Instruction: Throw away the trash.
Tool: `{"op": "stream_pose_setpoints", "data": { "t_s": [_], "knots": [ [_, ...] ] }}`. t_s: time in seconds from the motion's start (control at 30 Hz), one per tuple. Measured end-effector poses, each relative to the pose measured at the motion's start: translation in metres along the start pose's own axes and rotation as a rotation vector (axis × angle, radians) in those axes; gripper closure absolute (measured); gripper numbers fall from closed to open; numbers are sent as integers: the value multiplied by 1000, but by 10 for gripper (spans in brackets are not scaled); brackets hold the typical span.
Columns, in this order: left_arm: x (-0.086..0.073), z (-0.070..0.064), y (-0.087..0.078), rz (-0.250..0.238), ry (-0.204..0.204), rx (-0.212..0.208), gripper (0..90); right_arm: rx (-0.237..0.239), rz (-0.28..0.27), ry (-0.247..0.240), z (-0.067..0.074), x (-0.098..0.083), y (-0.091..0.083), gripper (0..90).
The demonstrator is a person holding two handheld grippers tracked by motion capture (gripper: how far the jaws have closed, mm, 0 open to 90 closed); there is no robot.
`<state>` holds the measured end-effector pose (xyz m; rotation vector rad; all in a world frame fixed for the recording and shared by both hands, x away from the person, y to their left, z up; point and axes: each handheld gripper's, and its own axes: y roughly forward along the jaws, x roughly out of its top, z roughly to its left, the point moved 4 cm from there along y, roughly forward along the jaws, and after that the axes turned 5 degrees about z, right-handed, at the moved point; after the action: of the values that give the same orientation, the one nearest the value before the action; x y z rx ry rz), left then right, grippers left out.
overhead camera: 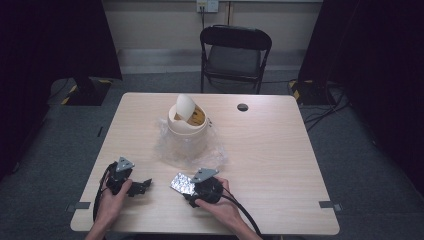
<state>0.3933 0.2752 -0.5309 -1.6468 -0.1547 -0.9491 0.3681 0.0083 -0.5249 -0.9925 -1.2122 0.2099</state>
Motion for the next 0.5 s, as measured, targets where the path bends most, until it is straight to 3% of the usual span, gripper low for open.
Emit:
{"op": "stream_pose_setpoints", "data": {
  "t_s": [0.5],
  "knots": [
    [0, 0, 0, 2, 4, 1, 0, 12, -41, 30, -6, 9, -22, 339]
  ]
}}
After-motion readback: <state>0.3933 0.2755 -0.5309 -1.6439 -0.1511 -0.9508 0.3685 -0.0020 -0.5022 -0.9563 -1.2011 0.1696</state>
